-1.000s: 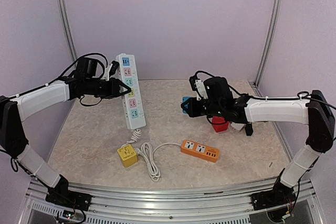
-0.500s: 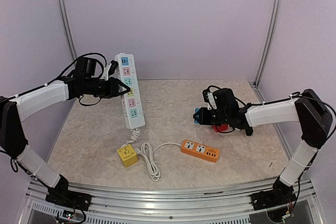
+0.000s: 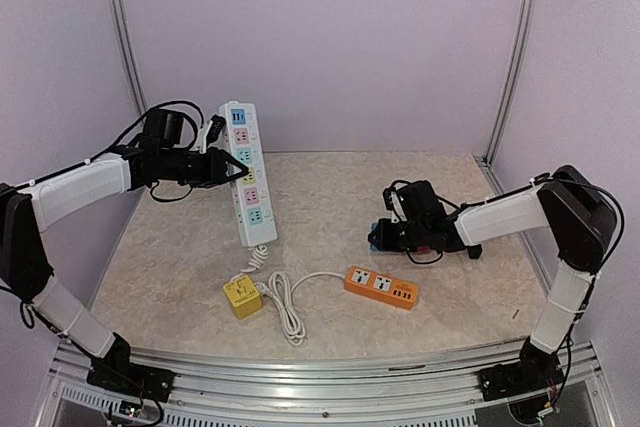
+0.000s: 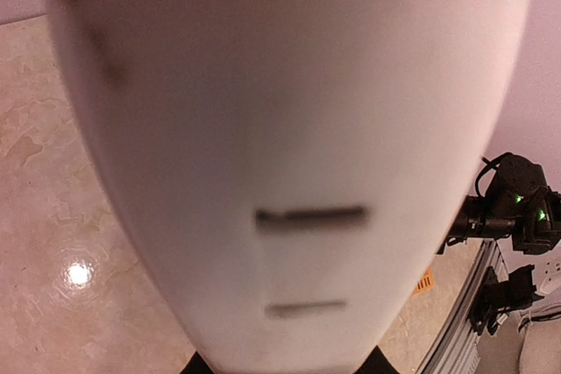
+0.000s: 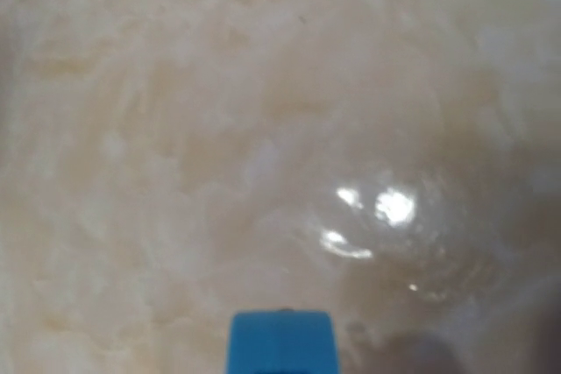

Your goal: Pull the plug off the socket

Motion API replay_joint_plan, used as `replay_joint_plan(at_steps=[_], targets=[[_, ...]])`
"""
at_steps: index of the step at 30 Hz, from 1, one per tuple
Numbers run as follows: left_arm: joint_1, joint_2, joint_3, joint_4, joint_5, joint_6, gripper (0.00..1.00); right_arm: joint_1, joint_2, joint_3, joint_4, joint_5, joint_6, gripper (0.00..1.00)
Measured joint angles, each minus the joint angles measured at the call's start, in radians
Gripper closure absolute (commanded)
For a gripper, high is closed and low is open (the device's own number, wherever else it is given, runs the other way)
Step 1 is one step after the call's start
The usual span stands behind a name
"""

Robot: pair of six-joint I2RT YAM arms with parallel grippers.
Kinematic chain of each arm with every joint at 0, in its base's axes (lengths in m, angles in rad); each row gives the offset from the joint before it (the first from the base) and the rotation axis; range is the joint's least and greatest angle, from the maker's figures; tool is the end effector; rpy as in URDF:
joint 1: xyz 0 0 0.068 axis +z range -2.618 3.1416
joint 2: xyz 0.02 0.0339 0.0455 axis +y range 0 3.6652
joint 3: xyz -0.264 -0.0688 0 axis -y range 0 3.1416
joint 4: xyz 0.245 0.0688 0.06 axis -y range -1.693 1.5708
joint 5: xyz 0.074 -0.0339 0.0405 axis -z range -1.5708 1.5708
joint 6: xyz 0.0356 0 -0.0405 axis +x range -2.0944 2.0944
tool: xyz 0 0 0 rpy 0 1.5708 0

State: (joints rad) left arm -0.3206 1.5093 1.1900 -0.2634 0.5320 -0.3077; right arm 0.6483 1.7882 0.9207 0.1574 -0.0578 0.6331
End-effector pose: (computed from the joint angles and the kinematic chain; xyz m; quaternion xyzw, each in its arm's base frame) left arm 0.3195 -0.1251 0.2995 0.1301 0.8486 -0.3615 0.3636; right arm 0.2891 0.2216 0.1518 -0.0190 0.9083 0.2703 0.3186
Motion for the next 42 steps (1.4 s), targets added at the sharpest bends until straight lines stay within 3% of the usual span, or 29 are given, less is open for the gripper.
replay_joint_plan(at_steps=[11, 16, 21, 29, 37, 42], targets=[[0.001, 0.001, 0.0, 0.0, 0.014, 0.0, 1.0, 0.0, 0.014, 0.019, -0.053, 0.046, 0.007, 0.54], [0.002, 0.001, 0.0, 0.001, 0.028, -0.002, 1.0, 0.0, 0.013, 0.021, -0.084, 0.079, -0.002, 0.31], [0.002, 0.001, 0.0, 0.013, 0.061, -0.003, 1.0, 0.0, -0.046, 0.021, -0.132, 0.12, -0.041, 0.16], [0.0, 0.079, 0.071, 0.027, 0.15, -0.034, 1.0, 0.0, -0.188, 0.064, -0.171, 0.133, -0.102, 0.12], [-0.091, 0.244, 0.172, 0.09, 0.209, -0.074, 1.0, 0.0, -0.338, 0.007, -0.013, -0.122, -0.155, 0.09], [-0.161, 0.323, 0.271, 0.115, 0.232, -0.1, 1.0, 0.025, -0.343, 0.019, 0.014, -0.19, -0.176, 0.08]])
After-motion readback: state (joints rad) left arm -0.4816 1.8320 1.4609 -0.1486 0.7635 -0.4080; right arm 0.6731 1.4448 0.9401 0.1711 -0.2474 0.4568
